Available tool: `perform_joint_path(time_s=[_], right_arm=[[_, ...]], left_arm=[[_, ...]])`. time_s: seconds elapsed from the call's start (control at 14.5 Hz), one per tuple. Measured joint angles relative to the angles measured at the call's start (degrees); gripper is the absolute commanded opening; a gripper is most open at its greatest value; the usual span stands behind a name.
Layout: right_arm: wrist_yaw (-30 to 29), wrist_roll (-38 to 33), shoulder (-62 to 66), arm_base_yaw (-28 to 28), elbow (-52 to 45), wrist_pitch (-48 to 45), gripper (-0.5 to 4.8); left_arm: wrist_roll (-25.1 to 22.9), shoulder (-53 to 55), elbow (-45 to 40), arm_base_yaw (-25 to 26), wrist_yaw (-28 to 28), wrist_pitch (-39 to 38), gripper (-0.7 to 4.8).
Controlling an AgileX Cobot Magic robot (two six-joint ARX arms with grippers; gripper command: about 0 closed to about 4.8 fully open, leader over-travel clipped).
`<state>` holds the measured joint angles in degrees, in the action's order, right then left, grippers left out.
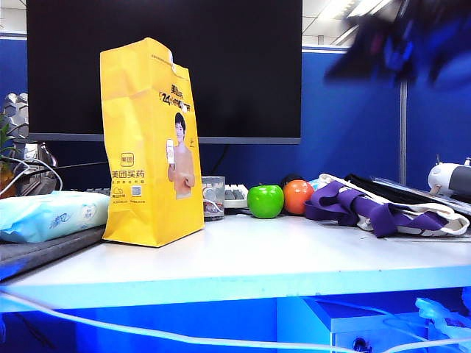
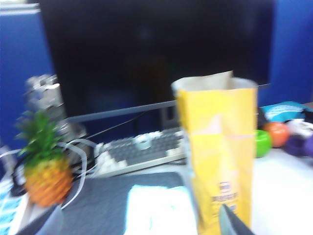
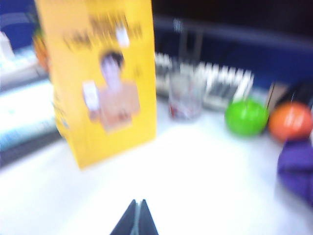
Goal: Pick up the Rubik's Cube and throw it into the yellow paper bag.
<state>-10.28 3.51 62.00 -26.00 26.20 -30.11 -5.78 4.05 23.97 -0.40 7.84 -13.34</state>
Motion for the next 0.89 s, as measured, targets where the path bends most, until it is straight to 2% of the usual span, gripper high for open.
perform_joint_path(time_s=[0.07, 0.21, 0.34, 0.48, 0.83, 0.89], right_arm=[[0.13, -0.31, 2.73, 0.02, 0.15, -0.59, -0.06], [0.07, -1.81, 5.77, 0.02, 0.13, -1.75, -0.06], [0.07, -2.01, 5.79, 0.02, 0.15, -2.49, -0.06], [0.09, -2.01, 5.81, 0.02, 0.15, -2.40, -0.06], [0.96, -2.01, 5.05, 0.17, -0.72, -2.32, -0.06], [1.33, -2.01, 3.50, 0.22, -1.20, 1.07, -0.06]], left_arm=[[0.04, -0.02, 0.00, 0.00, -0.50, -0.83, 3.44], [0.04, -0.02, -0.04, 0.00, -0.55, -3.48, 2.47], [0.28, -0.04, -0.09, -0.02, -1.07, -4.26, 2.44], [2.10, -0.13, 0.07, 0.00, -5.22, -3.10, 2.44], [2.89, -0.26, 0.04, 0.00, -5.92, -3.30, 2.44], [2.89, -0.61, 0.04, 0.00, -5.97, -3.32, 2.44]])
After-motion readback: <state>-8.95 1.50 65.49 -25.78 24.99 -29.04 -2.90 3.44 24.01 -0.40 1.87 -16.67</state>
